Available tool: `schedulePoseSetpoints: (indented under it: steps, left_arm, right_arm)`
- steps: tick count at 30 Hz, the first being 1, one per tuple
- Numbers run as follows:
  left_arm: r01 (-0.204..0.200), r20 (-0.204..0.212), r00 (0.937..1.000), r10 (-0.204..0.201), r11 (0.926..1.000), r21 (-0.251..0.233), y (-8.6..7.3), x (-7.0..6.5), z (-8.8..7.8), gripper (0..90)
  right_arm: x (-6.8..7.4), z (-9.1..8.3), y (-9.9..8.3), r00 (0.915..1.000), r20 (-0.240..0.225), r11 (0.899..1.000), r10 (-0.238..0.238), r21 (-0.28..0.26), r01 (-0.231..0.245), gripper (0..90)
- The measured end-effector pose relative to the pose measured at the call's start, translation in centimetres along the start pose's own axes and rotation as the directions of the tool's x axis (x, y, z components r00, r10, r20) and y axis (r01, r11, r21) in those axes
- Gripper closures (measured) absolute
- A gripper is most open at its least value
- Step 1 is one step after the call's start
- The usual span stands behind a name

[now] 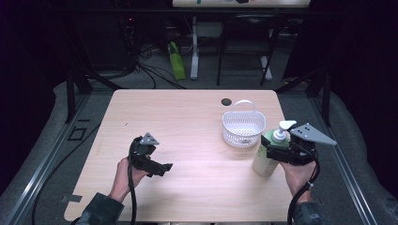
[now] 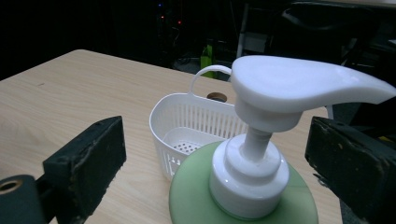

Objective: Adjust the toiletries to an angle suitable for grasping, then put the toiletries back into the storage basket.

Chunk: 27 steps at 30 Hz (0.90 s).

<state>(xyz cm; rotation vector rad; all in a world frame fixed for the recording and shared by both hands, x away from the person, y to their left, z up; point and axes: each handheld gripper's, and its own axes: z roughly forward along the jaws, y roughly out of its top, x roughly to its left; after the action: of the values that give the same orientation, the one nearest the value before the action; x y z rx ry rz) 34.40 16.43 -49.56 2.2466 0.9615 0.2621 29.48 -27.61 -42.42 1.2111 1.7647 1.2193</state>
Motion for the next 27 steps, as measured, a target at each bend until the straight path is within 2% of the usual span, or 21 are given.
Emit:
schedulePoseSetpoints:
  steps: [7, 8, 16, 17, 18, 21, 25, 27]
  left_arm:
    - [-0.001, -0.003, 1.0000, 0.001, 1.0000, 0.002, 0.05, -0.08, -0.01, 0.0]
    - [0.001, -0.002, 1.0000, -0.001, 1.0000, 0.003, 0.03, -0.06, 0.03, 0.0]
    - [-0.002, -0.001, 1.0000, 0.002, 1.0000, 0.006, 0.07, -0.21, 0.13, 0.0]
    - [-0.004, -0.002, 1.0000, 0.004, 0.9999, 0.013, 0.09, -0.18, 0.16, 0.0]
    - [-0.004, -0.002, 1.0000, 0.004, 0.9999, 0.013, 0.09, -0.18, 0.16, 0.0]
    - [-0.001, -0.019, 0.9998, 0.001, 0.9999, 0.016, 0.02, -0.05, 0.14, 0.0]
    - [0.004, -0.025, 0.9997, -0.005, 0.9999, -0.012, 0.03, 0.02, -0.17, 0.0]
    - [0.003, -0.020, 0.9998, -0.004, 1.0000, -0.006, 0.06, -0.04, -0.16, 0.0]
  right_arm:
    - [-0.21, -0.31, -0.03, 0.9997, 0.010, 0.999, 0.023, -0.024, -0.023, 9.7]
    - [-0.34, -0.57, -0.01, 0.9996, 0.007, 0.998, 0.028, -0.049, -0.028, 14.4]
    - [-0.58, -0.79, -0.06, 0.9980, 0.000, 0.995, 0.064, -0.082, -0.064, 28.2]
    - [-0.69, -0.92, -0.09, 0.9975, -0.001, 0.993, 0.071, -0.099, -0.071, 36.7]
    - [-0.72, -0.99, -0.07, 0.9971, 0.005, 0.992, 0.076, -0.105, -0.075, 41.0]
    - [-0.88, -1.04, -0.10, 0.9965, 0.022, 0.990, 0.080, -0.118, -0.077, 49.3]
    - [-0.93, -0.94, -0.43, 0.9964, 0.028, 0.989, 0.080, -0.125, -0.076, 55.6]
    - [-0.94, -0.95, -0.52, 0.9965, 0.026, 0.989, 0.079, -0.129, -0.075, 58.0]
